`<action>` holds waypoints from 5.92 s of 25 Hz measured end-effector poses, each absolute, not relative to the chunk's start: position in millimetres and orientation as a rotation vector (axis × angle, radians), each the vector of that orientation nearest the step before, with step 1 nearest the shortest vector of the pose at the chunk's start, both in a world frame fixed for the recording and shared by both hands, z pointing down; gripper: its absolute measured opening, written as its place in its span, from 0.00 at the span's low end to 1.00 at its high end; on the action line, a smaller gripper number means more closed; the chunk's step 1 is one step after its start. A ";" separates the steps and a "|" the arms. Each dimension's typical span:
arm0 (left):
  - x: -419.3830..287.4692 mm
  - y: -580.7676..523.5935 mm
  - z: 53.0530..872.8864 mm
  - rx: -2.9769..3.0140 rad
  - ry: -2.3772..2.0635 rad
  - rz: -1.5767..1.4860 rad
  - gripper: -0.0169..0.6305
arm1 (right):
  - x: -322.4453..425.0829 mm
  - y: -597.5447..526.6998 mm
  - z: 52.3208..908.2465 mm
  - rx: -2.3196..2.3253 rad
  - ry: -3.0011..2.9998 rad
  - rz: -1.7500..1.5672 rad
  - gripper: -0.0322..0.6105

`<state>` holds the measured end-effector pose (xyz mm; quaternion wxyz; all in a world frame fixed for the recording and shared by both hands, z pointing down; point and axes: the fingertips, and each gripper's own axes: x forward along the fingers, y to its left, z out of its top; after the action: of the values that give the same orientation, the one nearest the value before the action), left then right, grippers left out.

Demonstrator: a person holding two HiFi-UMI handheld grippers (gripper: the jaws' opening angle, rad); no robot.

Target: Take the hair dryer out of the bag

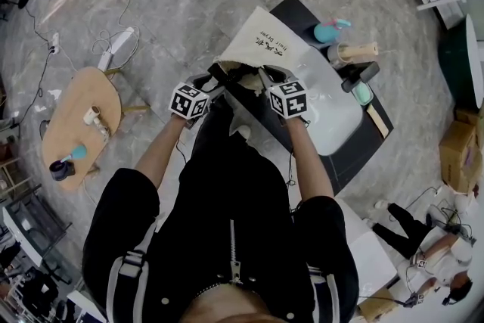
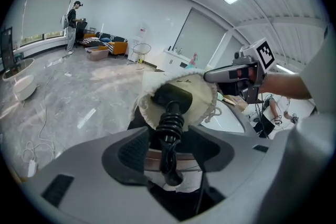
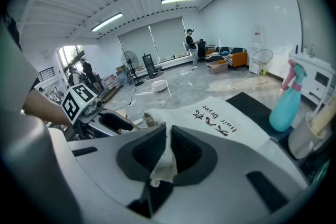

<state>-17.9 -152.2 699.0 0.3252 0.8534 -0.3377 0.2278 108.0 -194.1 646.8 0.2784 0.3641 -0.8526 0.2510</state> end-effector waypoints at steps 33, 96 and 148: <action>68.0 -192.5 735.4 2.187 -0.511 1.145 0.42 | 119.7 -194.2 649.4 0.942 -2.341 0.737 0.12; 8.2 -116.0 703.1 2.193 -0.623 0.950 0.34 | 117.9 -177.8 689.4 0.948 -2.205 0.698 0.13; 19.3 -200.4 521.9 2.553 -1.002 0.349 0.34 | 236.5 -164.0 534.3 1.636 -2.345 0.497 0.06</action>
<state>19.3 -200.4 521.9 0.1872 0.9071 -0.3562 0.1239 236.5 -164.0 534.3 0.1192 0.5598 -0.8022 0.1700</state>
